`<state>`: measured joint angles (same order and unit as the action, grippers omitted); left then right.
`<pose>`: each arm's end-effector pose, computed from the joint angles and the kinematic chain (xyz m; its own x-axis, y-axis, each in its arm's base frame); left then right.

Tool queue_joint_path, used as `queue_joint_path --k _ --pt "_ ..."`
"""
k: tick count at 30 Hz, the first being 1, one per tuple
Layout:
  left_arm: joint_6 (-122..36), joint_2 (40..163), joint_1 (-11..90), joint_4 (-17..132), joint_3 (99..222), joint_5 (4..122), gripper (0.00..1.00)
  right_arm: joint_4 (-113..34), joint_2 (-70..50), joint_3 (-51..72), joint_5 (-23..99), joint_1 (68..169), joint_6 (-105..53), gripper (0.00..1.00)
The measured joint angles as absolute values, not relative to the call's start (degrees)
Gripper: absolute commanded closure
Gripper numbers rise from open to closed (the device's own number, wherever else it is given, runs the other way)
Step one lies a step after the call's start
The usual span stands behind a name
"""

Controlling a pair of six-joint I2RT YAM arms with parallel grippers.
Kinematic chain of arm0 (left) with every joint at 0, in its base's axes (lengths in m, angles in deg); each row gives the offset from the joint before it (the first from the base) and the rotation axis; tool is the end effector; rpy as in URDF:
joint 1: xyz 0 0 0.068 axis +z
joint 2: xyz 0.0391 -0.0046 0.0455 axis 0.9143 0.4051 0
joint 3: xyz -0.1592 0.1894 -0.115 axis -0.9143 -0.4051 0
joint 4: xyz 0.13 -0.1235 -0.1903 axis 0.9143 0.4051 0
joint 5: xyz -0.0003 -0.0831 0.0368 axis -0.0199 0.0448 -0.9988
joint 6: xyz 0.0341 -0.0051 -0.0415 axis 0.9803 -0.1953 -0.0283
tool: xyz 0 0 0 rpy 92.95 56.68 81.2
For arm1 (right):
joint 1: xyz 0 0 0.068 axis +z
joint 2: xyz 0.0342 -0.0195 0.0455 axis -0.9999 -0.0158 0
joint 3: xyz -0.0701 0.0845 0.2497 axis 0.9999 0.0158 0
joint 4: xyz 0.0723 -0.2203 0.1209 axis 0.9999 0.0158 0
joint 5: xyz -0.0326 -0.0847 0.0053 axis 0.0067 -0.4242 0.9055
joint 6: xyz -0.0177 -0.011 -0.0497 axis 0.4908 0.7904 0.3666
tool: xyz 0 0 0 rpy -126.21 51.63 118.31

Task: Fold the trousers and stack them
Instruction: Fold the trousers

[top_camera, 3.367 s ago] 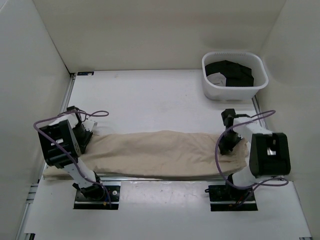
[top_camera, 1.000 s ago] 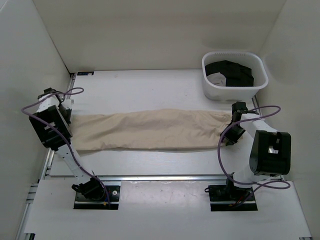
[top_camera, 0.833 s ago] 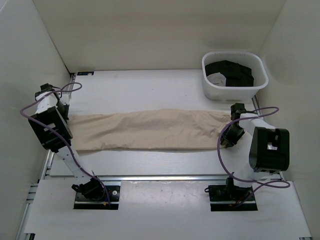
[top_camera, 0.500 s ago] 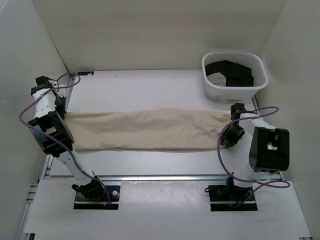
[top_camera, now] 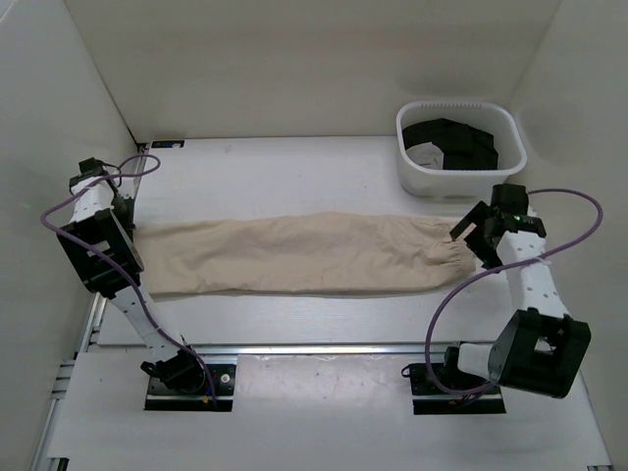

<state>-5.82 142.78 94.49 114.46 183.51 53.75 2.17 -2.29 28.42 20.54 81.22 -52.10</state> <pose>0.3646 0.1978 0.2061 -0.9781 -0.0453 -0.2031 -0.0698 0.9909 0.1152 0.2513 -0.0407 0.2648 -0.5851 0.6199 -0.5228 0.6425 0.7477 0.1675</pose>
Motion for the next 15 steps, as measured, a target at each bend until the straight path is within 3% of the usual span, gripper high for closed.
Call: queue_joint_path --k 7,15 --pt "-6.02 142.78 94.38 113.87 182.31 53.72 0.73 -0.85 -6.59 36.50 23.01 75.97 -51.95 0.02" --pt "-6.02 142.78 94.35 113.76 180.69 53.20 0.72 -9.09 -21.57 32.33 24.80 75.54 -51.03 0.02"
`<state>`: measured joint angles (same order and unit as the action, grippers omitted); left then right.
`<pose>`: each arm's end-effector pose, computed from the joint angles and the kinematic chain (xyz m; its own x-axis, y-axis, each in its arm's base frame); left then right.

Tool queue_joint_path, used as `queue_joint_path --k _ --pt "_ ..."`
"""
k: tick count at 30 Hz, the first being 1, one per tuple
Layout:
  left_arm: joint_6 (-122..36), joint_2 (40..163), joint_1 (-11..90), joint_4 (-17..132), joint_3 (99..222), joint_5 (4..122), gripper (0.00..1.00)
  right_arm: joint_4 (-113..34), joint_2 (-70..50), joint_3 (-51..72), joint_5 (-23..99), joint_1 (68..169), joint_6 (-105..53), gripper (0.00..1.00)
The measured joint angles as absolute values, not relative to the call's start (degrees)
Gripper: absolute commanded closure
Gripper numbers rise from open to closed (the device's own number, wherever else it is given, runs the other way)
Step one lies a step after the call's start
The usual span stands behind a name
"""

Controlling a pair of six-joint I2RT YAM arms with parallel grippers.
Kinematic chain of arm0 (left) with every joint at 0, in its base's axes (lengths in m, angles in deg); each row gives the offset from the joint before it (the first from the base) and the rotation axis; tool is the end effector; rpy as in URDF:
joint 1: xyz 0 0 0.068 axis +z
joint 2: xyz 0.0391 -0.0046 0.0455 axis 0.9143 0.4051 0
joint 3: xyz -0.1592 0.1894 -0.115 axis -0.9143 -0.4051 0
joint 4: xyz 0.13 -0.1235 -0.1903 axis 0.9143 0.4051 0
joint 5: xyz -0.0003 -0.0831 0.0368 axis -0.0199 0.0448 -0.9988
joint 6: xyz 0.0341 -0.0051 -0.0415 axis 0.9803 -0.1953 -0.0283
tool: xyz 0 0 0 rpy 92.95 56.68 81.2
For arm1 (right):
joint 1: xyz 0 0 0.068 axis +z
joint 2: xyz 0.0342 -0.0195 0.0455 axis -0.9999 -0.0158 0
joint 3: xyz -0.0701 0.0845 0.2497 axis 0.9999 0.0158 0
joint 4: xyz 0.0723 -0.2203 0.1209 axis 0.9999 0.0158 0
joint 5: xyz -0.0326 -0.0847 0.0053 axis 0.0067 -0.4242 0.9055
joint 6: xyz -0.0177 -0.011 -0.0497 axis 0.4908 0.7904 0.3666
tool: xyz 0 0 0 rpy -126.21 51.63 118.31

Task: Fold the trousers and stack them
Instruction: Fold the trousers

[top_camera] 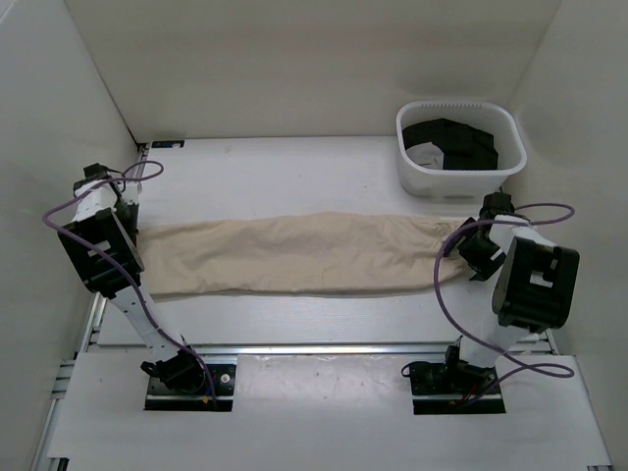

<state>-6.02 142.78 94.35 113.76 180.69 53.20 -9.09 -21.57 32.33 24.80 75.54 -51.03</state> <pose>0.3596 0.1943 0.1930 -0.9847 -0.0501 -0.1667 -0.0687 0.9918 0.1079 0.2889 -0.0731 0.1668 -0.6374 0.6921 -0.3387 0.7053 0.7010 0.1054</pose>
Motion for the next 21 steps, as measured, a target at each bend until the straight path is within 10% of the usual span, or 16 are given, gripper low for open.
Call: queue_joint_path --k 4,13,21 --pt "-6.02 142.78 94.35 113.85 180.04 52.50 0.72 -8.33 -27.64 26.21 24.01 75.23 -51.23 0.05" --pt "-6.04 142.78 94.05 113.91 180.04 51.62 0.64 -11.89 -30.05 24.64 24.76 74.49 -54.20 0.99" --pt "-5.97 140.35 91.80 117.56 180.00 53.88 0.62 -10.58 -27.40 25.38 21.04 74.20 -53.30 1.00"
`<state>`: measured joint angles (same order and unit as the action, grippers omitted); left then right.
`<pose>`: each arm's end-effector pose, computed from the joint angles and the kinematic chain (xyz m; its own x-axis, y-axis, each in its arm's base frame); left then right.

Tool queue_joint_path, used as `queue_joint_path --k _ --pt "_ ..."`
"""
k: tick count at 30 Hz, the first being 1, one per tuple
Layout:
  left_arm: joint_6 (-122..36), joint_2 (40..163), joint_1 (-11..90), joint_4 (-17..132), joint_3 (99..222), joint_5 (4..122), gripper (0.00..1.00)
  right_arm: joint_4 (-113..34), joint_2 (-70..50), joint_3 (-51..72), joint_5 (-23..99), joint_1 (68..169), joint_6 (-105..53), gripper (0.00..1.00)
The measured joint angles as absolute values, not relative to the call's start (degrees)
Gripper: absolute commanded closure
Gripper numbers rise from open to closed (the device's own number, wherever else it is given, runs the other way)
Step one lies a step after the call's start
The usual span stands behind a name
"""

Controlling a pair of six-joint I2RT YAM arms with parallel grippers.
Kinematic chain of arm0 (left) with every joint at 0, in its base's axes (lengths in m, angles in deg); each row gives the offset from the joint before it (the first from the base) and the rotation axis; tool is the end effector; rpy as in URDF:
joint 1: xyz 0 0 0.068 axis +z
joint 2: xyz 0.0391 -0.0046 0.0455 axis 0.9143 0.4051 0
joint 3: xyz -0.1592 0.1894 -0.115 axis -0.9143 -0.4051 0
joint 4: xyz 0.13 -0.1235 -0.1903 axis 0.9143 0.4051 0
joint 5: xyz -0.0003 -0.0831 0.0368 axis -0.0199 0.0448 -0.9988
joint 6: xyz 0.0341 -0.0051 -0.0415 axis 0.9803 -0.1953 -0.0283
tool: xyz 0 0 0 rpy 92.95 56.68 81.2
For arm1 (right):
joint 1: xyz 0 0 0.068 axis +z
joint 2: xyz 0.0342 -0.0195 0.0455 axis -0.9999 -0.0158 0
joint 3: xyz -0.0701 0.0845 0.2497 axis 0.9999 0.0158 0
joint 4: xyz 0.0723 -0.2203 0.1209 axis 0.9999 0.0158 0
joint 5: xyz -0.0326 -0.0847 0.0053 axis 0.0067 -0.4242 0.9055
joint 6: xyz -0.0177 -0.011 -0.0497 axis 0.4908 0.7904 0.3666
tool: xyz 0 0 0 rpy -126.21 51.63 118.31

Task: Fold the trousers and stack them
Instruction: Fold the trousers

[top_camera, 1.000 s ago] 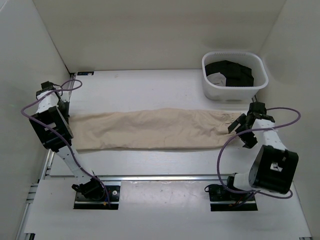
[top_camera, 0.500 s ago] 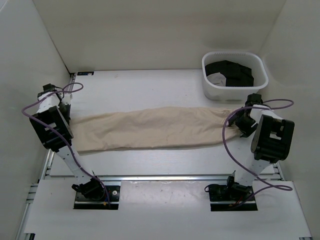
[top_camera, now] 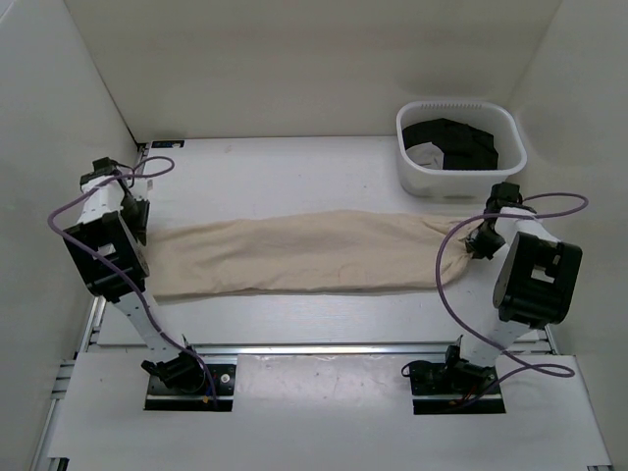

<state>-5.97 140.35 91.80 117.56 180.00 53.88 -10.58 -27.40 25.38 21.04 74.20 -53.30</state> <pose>0.3567 0.1723 0.2047 -0.9902 -0.0072 -0.1394 -0.0189 0.9964 0.0826 0.3187 -0.0906 0.1707 -0.5641 0.7212 -0.4021 0.7581 0.6453 0.0939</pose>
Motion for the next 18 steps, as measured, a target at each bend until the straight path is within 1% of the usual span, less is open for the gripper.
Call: queue_joint_path --k 3,6,9,11,14,16,18 --pt "-5.80 136.02 88.98 118.59 178.03 54.95 0.62 -5.20 -22.64 24.16 15.47 73.70 -51.25 1.00" --pt "-5.78 130.56 83.78 119.11 172.72 56.11 0.62 0.70 -17.43 19.61 9.79 74.01 -48.89 1.00" --pt "-6.08 128.77 77.33 119.38 168.00 56.74 0.62 4.31 -11.71 15.08 2.18 77.72 -46.66 1.00" --pt "-6.65 129.73 73.28 119.27 166.01 57.05 0.62 6.41 -8.28 13.21 -3.26 84.82 -45.96 1.00" --pt "-7.92 132.77 69.17 118.55 165.26 56.96 0.62 8.99 -6.53 11.74 -9.08 100.06 -47.62 1.00" --pt "-8.73 135.08 67.80 117.43 165.29 56.59 0.62 11.48 -8.58 10.91 -12.12 111.73 -50.59 1.00" --pt "-9.58 137.20 66.84 116.58 165.31 55.84 0.62 15.24 -12.87 8.92 -14.17 120.91 -54.88 1.00"
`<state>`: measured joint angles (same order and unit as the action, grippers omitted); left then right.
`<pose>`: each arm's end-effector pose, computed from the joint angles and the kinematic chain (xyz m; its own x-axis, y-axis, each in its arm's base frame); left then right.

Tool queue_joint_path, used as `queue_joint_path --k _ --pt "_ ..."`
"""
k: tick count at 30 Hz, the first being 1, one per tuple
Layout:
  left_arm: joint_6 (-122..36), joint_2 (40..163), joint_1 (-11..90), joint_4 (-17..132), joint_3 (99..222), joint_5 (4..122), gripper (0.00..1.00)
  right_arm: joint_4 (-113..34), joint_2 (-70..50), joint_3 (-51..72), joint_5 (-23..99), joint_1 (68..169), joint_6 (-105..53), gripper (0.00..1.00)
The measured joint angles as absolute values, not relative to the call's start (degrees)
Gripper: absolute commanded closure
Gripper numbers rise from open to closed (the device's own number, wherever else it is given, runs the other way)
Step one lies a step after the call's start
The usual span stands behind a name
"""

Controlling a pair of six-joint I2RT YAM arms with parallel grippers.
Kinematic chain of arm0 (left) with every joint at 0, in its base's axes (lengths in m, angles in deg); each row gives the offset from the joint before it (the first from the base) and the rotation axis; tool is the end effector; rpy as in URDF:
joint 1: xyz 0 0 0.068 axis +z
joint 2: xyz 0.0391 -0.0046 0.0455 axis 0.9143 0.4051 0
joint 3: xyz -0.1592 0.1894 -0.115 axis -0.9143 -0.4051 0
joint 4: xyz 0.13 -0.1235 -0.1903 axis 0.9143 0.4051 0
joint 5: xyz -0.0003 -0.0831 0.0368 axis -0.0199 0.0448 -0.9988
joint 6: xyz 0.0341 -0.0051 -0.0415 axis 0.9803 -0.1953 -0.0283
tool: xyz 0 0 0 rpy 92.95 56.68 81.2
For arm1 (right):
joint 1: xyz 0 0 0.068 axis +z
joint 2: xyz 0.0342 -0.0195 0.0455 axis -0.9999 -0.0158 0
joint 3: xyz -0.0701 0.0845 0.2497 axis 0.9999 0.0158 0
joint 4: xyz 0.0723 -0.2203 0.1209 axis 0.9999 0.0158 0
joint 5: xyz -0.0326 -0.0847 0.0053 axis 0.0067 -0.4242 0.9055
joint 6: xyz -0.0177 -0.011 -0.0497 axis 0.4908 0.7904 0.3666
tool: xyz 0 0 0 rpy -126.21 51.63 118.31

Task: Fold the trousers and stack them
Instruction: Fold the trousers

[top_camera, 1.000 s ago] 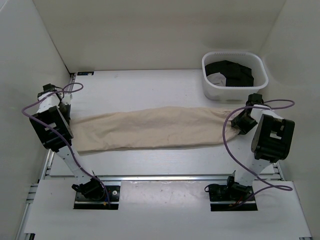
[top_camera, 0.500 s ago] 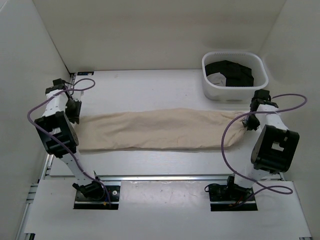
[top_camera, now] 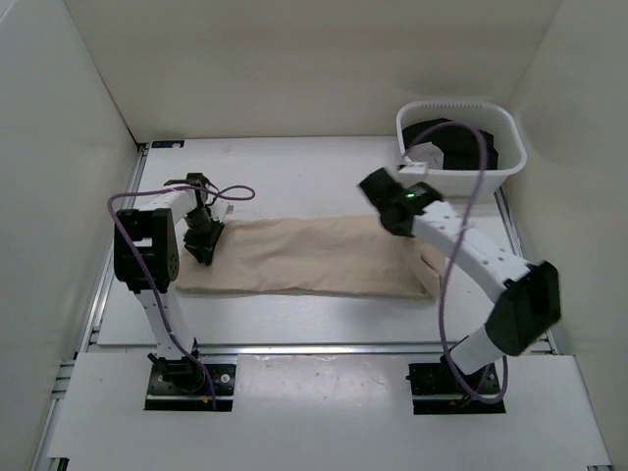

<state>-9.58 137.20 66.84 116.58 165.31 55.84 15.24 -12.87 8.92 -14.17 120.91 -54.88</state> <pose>0.3495 0.0038 0.1600 -0.9355 0.3529 0.0142 0.3525 0.9355 -0.0250 0.2589 0.1313 0.3182 -0.6686 0.0745 -0.7399 0.3564 0.9053 -0.2309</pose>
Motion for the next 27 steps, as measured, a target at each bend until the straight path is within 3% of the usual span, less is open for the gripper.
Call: queue_joint_path --k 7,14,15,16,19,20,21,22,27 --pt "-11.42 139.02 65.13 116.10 165.81 53.53 0.64 24.48 -32.34 -3.47 -19.70 144.32 -70.48 1.00" --pt "-11.92 139.02 64.85 115.75 165.66 53.05 0.64 25.53 -41.11 -9.96 -20.29 149.13 -76.43 1.00" --pt "-11.98 139.02 64.85 115.73 165.66 53.02 0.64 25.16 -41.74 -9.96 -19.92 149.11 -76.58 0.97" --pt "-12.05 139.02 64.85 115.70 165.66 53.00 0.64 24.46 -42.42 -9.98 -19.39 149.08 -76.10 0.82" --pt "-12.29 139.04 64.83 115.68 165.66 53.00 0.58 21.12 -45.02 -10.51 -17.43 148.80 -72.86 0.58" --pt "-12.42 139.04 64.80 115.66 165.66 53.00 0.57 20.39 -46.35 -11.45 -16.73 148.89 -71.23 0.33" --pt "-12.51 139.04 64.76 115.68 165.66 52.98 0.57 19.74 -47.79 -13.00 -16.07 149.19 -69.74 0.25" --pt "-12.62 139.04 64.74 115.66 165.66 52.83 0.57 18.60 -49.04 -14.71 -15.68 149.63 -67.55 0.20" --pt "-12.71 139.00 64.56 115.66 165.77 51.60 0.54 13.07 -48.82 -19.41 -15.02 154.83 -58.50 0.18"
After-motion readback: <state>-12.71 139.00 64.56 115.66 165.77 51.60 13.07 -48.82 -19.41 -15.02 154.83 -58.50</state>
